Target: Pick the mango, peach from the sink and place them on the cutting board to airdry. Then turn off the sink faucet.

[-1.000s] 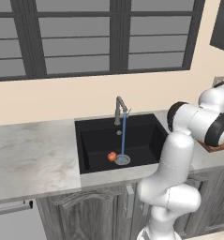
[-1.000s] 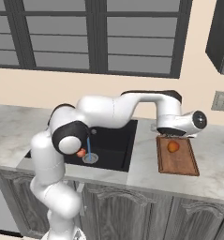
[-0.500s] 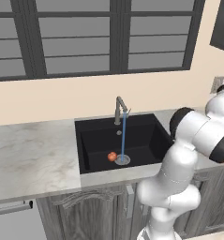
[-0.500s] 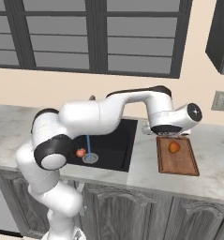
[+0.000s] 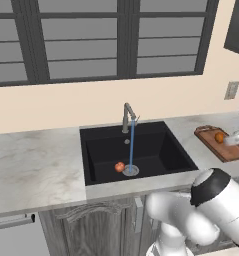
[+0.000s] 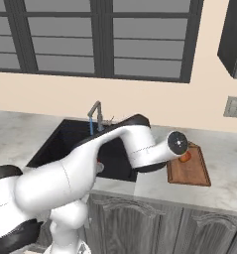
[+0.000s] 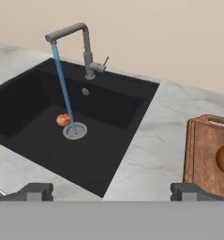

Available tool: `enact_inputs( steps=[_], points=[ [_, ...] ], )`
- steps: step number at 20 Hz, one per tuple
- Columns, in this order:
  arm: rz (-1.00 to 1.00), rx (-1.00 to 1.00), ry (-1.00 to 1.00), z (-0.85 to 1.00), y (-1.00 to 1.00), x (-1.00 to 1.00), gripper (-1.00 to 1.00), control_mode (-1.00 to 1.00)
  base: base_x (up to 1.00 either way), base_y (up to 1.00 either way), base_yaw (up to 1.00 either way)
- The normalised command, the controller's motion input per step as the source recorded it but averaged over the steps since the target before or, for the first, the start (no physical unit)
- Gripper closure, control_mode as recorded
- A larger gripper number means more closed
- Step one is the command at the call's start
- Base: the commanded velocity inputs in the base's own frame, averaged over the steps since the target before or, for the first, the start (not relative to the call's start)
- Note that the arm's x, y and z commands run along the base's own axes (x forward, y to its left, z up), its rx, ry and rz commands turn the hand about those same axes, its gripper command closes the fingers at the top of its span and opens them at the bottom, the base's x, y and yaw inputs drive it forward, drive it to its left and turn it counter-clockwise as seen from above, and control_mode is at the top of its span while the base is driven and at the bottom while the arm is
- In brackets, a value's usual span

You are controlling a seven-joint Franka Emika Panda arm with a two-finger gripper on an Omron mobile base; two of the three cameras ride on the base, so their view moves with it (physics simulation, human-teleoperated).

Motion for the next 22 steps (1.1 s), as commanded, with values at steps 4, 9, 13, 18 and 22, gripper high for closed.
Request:
enact_inputs(
  steps=[4, 9, 13, 18, 22],
  points=[
    [0.0, -0.13, 0.15, 0.66, 0.42, -0.18, -1.0, -1.0, 0.0, 0.0, 0.0],
    [-0.08, -0.05, 0.36, 0.52, 0.42, -0.01, -1.0, -1.0, 0.0, 0.0, 0.0],
    [-0.09, -0.07, 0.34, 0.2, 0.6, -0.01, -1.0, -1.0, 0.0, 0.0, 0.0],
    [-0.01, -0.02, 0.01, 0.0, 0.34, -0.18, -1.0, -1.0, 0.0, 0.0, 0.0],
    [-0.17, 0.06, -0.03, 0.0, 0.71, 0.0, -1.0, -1.0, 0.0, 0.0, 0.0]
  ],
)
